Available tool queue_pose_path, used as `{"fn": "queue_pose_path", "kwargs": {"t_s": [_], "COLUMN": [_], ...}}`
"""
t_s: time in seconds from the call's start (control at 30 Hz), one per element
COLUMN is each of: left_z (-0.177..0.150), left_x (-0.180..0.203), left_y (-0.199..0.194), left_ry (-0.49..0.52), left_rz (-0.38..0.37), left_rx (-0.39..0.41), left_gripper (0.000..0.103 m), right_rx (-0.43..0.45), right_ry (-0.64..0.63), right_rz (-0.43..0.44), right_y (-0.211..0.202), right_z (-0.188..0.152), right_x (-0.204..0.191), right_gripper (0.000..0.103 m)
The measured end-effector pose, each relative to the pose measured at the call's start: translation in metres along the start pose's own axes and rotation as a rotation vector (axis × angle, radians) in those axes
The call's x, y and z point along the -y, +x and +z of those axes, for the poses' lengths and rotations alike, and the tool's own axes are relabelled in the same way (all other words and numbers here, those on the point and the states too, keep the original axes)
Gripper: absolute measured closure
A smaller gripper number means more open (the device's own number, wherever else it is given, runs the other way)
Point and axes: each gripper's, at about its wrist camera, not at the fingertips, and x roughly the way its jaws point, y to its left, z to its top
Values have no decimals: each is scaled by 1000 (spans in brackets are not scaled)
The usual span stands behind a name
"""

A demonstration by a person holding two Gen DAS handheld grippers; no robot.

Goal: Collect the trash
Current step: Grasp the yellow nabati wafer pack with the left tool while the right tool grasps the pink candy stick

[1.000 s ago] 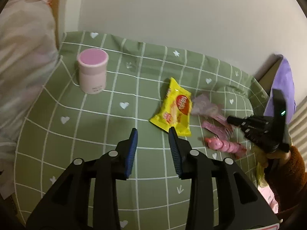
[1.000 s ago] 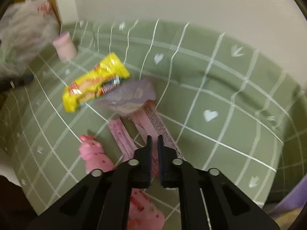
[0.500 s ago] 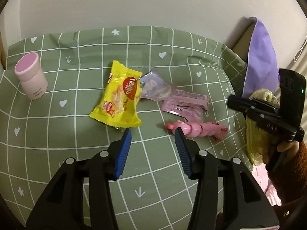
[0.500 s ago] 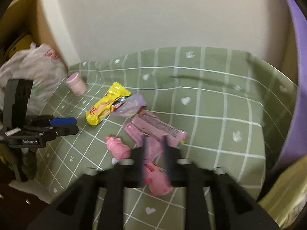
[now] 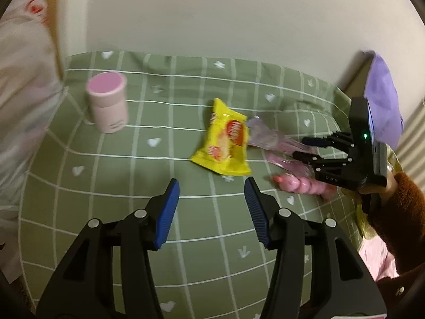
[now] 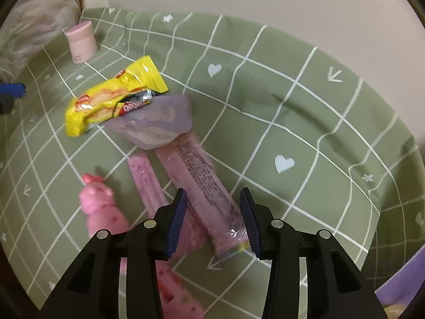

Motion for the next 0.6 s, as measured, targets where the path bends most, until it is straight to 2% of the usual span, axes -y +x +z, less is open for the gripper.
{"fn": "queue_pose_path", "kwargs": {"t_s": [0.03,0.13,0.23,0.37,0.47,0.6], "left_z": [1,2,4,7,10,15], "left_x": [-3,-7,-2,3,6,14], "left_y": [0,1,5,21,37,53], "left_ry": [-9,-12,13,28,34,67], "left_rz": [3,4,-1,-21,-22,-23], "left_rx": [0,-2,-6,-14,-35,-26], "left_gripper": [54,54,54,54,54,50], "right_rx": [-1,21,105,193,212,210], "right_ry": [20,133,242,374,445,512], "right_rz": [-18,61,102,149,179,156], "right_y": [1,-9,-40,-86,-104,-120], "right_z": [0,-1,-8,-34,-52,-76], "right_x": [2,14,26,34,37,32], "right_gripper": [80,93,93,93,93,93]}}
